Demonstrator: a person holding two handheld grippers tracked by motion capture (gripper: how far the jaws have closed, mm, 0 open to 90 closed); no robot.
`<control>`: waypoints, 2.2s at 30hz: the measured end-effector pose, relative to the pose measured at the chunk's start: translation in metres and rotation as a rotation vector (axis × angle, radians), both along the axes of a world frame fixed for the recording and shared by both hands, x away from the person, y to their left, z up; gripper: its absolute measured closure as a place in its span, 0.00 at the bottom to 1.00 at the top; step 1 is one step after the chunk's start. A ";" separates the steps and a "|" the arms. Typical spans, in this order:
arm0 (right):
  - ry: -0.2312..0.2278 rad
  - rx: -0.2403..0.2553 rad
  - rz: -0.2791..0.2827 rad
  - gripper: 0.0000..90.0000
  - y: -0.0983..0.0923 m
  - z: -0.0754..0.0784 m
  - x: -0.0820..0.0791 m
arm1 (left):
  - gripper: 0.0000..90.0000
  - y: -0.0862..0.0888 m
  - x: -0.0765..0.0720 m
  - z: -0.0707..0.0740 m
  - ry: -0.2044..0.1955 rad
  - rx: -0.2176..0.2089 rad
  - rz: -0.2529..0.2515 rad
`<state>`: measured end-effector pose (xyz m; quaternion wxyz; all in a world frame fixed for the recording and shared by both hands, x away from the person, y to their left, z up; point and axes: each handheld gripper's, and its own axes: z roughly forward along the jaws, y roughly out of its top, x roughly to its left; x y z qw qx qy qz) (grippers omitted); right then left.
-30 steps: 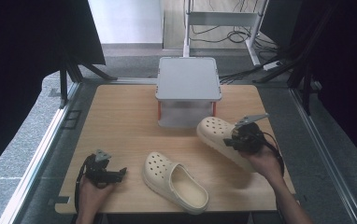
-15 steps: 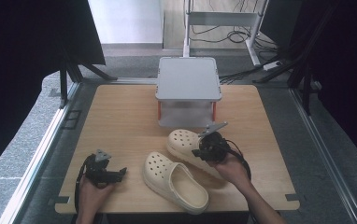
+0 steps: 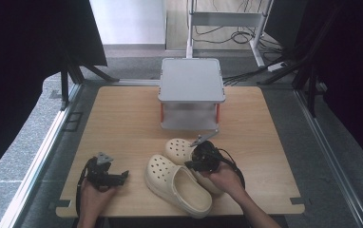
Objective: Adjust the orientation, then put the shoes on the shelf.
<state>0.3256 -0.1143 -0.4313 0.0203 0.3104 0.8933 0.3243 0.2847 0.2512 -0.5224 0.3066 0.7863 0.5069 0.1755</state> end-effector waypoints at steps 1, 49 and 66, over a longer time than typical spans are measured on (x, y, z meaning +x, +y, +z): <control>0.002 -0.004 0.002 0.82 0.001 -0.001 0.000 | 0.01 0.000 0.000 0.000 0.000 0.000 0.000; -0.067 -0.117 0.148 0.59 0.023 -0.028 -0.006 | 0.01 0.000 0.000 0.000 0.000 0.002 -0.001; -0.025 -0.127 0.154 0.73 0.023 -0.011 -0.008 | 0.01 0.000 0.000 0.000 0.001 0.001 -0.001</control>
